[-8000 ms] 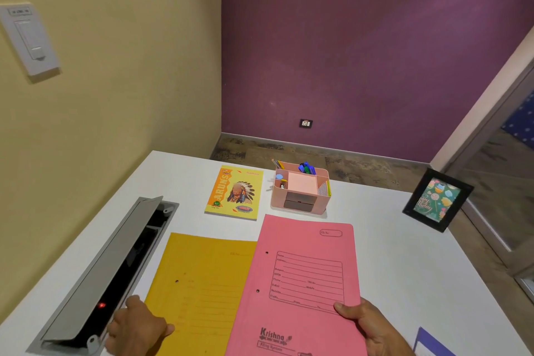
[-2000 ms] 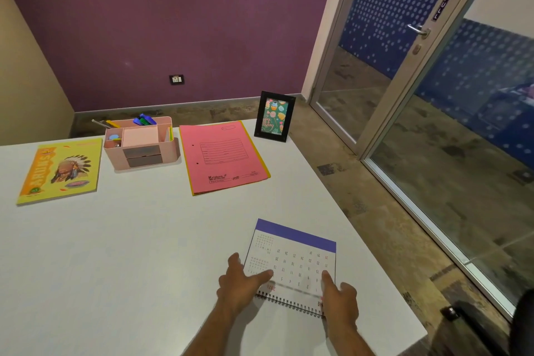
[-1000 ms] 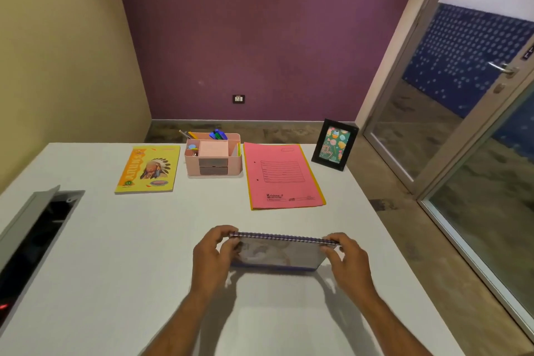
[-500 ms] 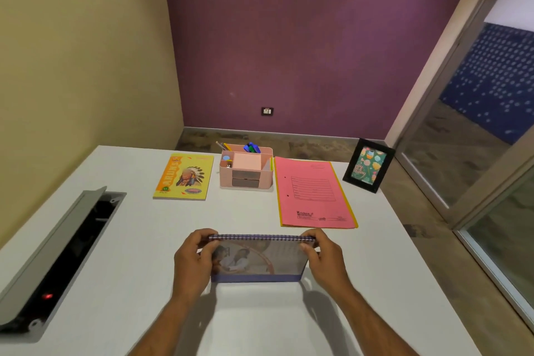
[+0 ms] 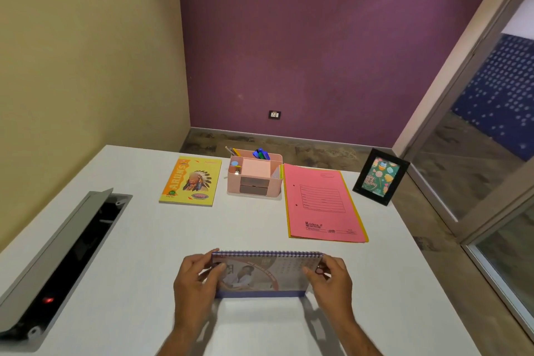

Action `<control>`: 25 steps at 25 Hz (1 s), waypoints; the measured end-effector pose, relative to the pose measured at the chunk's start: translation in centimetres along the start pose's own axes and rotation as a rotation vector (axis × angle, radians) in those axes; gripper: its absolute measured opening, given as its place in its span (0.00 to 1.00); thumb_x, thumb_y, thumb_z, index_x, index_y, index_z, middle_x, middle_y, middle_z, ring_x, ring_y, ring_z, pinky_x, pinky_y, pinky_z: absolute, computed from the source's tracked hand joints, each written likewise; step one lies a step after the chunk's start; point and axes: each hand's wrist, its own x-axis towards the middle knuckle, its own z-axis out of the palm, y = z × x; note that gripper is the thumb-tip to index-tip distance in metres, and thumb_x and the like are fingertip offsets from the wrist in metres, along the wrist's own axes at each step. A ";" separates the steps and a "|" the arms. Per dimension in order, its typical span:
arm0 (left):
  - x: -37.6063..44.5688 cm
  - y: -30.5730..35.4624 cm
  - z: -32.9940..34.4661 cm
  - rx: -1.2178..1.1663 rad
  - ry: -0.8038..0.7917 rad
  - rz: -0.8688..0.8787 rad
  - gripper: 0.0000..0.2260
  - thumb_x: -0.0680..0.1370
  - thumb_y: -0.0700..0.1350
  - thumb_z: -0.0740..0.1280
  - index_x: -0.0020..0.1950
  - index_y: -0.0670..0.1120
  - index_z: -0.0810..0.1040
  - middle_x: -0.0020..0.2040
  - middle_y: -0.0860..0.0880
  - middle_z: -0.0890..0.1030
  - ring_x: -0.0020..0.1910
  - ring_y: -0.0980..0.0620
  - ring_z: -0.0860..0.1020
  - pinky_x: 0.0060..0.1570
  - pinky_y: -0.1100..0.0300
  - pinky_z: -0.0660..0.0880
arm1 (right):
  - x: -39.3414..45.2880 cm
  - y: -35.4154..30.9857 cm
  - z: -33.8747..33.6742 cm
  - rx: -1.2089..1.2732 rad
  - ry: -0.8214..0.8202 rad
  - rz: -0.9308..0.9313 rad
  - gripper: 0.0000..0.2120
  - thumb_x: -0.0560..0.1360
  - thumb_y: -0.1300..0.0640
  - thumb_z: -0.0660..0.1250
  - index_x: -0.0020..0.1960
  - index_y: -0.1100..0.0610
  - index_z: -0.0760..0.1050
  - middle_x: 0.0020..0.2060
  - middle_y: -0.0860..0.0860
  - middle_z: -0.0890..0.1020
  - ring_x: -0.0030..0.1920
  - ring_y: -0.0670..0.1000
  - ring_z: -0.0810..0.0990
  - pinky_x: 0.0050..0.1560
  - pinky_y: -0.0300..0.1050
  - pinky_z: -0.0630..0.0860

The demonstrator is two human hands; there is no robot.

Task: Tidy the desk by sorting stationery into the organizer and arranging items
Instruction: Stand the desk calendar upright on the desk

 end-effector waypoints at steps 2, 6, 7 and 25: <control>-0.4 -0.9 0.0 0.050 0.000 -0.015 0.16 0.70 0.33 0.76 0.54 0.50 0.84 0.48 0.56 0.77 0.45 0.60 0.80 0.42 0.74 0.76 | -0.1 0.3 0.3 0.030 0.012 0.044 0.18 0.69 0.66 0.77 0.51 0.47 0.79 0.47 0.49 0.79 0.47 0.47 0.81 0.48 0.42 0.81; -0.8 -1.5 -0.3 0.078 -0.016 -0.060 0.21 0.69 0.36 0.78 0.54 0.57 0.80 0.44 0.55 0.80 0.43 0.57 0.81 0.44 0.73 0.76 | -0.1 0.8 0.1 0.071 -0.003 0.115 0.20 0.67 0.66 0.78 0.53 0.49 0.77 0.43 0.50 0.83 0.45 0.50 0.81 0.44 0.41 0.80; -0.8 -1.5 -0.4 0.079 -0.013 -0.102 0.22 0.68 0.38 0.79 0.52 0.60 0.77 0.42 0.53 0.80 0.42 0.57 0.81 0.43 0.70 0.77 | -0.1 1.0 0.0 0.068 -0.004 0.150 0.20 0.66 0.65 0.79 0.51 0.51 0.76 0.41 0.49 0.83 0.44 0.50 0.82 0.42 0.40 0.79; -1.9 -2.5 -2.8 0.553 -0.392 -0.256 0.30 0.76 0.39 0.64 0.72 0.64 0.62 0.50 0.55 0.81 0.45 0.57 0.76 0.48 0.69 0.69 | -1.3 2.2 2.8 -0.463 -0.386 0.227 0.25 0.70 0.59 0.65 0.67 0.49 0.71 0.38 0.48 0.81 0.39 0.50 0.79 0.41 0.37 0.74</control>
